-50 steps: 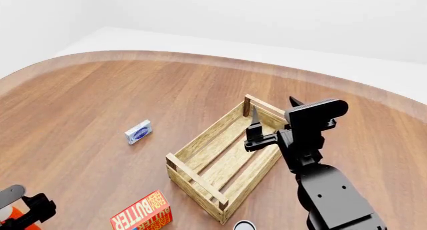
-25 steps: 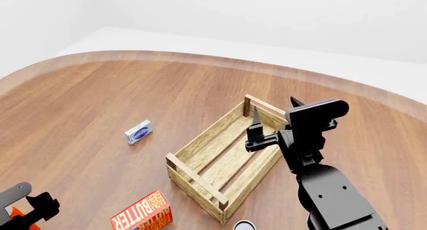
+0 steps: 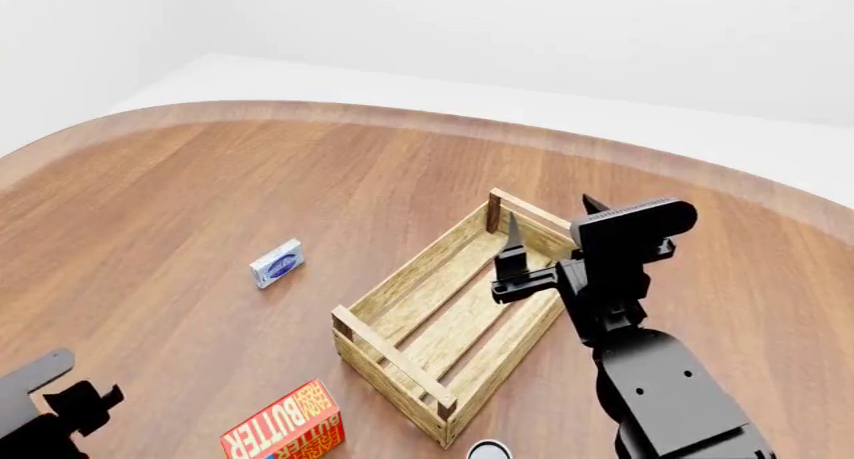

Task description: Pick up the ketchup, and put it in the wooden tray.

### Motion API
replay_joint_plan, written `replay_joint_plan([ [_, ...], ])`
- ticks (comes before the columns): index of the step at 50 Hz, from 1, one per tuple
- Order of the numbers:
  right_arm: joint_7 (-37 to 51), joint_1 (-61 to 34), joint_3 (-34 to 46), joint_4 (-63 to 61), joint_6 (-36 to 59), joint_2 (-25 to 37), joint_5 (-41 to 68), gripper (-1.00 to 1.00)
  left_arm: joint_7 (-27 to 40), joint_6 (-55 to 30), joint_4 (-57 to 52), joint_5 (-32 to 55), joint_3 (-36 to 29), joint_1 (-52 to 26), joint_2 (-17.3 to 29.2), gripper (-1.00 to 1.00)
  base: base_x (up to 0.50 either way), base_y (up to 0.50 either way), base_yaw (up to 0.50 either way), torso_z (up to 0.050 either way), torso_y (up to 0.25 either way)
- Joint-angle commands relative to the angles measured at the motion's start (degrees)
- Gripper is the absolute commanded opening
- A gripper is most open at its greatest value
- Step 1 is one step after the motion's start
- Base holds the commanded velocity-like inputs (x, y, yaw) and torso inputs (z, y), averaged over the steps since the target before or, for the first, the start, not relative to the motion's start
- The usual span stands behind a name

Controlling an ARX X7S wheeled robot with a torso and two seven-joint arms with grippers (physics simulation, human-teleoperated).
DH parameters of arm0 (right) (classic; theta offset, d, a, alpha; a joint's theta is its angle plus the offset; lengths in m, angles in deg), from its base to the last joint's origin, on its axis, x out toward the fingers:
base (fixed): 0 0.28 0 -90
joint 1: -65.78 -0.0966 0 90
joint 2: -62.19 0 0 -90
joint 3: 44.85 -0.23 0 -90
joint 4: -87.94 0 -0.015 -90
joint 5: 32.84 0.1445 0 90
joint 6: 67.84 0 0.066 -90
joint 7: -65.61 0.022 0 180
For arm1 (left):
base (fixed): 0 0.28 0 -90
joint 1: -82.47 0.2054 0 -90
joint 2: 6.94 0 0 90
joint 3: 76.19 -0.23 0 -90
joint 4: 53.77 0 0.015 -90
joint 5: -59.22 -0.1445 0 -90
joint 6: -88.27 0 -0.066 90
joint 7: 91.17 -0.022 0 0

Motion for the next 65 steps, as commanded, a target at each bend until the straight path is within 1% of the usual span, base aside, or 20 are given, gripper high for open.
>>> replay_joint_plan([
  [1, 0.33, 0.07, -0.01, 0.11, 0.10, 0.14, 0.17, 1.00, -0.09, 6.07, 11.75, -1.88, -1.08, -5.82, 0.97, -1.00, 0.00, 0.00, 0.00, 0.000, 0.000],
  [8, 0.42, 0.20, 0.00, -0.27, 0.33, 0.28, 0.43, 1.00, -1.15, 6.64, 7.99, -1.51, -1.37, -4.50, 0.79, -1.00, 0.00, 0.00, 0.00, 0.000, 0.000],
  [14, 0.50, -0.05, -0.05, -0.16, 0.27, 0.25, 0.59, 1.00, -2.25, 5.36, 1.40, -0.88, -1.91, -3.07, 0.72, -1.00, 0.00, 0.00, 0.00, 0.000, 0.000],
  [18, 0.56, -1.20, -0.25, 0.67, 0.11, -0.15, 0.77, 1.00, -4.18, 0.84, -8.98, 0.23, -3.62, -1.98, 0.99, -1.00, 0.00, 0.00, 0.00, 0.000, 0.000],
  [20, 0.58, -1.65, -0.29, 1.03, 0.04, -0.29, 0.81, 1.00, -4.87, -1.21, -12.06, 0.74, -4.34, -2.22, 1.26, -1.00, 0.00, 0.00, 0.00, 0.000, 0.000],
  [25, 0.64, -3.62, -0.70, 2.26, 0.03, -0.68, 1.04, 1.00, -7.77, -7.73, -20.25, 1.58, -8.58, -6.07, 2.71, -1.00, 0.00, 0.00, 0.00, 0.000, 0.002],
  [31, 0.65, -5.86, -1.01, 3.68, 0.21, -0.70, 1.01, 1.00, -10.27, -10.65, -20.68, 1.27, -13.40, -13.62, 2.97, -1.00, 0.00, 0.00, 0.00, 0.000, 0.000],
  [41, 1.36, -8.73, -2.40, 3.86, 1.96, 0.13, 1.37, 1.00, -16.30, -11.38, -13.94, 0.63, -21.93, -25.86, 0.15, -1.00, 0.00, 0.00, 0.00, 0.000, 0.000],
  [50, 2.19, -9.48, -4.09, 2.35, 3.59, 1.23, 2.11, 1.00, -22.10, -7.49, -2.93, -0.76, -29.06, -35.42, -5.03, -1.00, 0.00, 0.00, 0.00, 0.000, 0.000],
  [54, 1.97, -9.60, -5.10, 1.90, 4.08, 2.09, 2.80, 1.00, -25.07, -5.61, 5.44, -1.06, -31.63, -40.77, -8.20, -1.00, 0.00, 0.00, 0.00, 0.000, 0.003],
  [58, 1.71, -9.64, -5.96, 1.25, 4.50, 2.83, 3.51, 1.00, -27.76, -1.67, 16.02, -1.51, -33.27, -46.46, -11.21, -1.00, 0.00, 0.00, 0.00, 0.000, 0.000],
  [65, 1.27, -10.21, -7.18, 1.31, 4.63, 4.01, 4.17, 1.00, -33.28, 12.57, 42.55, -2.08, -34.88, -57.56, -17.55, -1.00, 0.00, 0.00, 0.00, 0.000, 0.000],
])
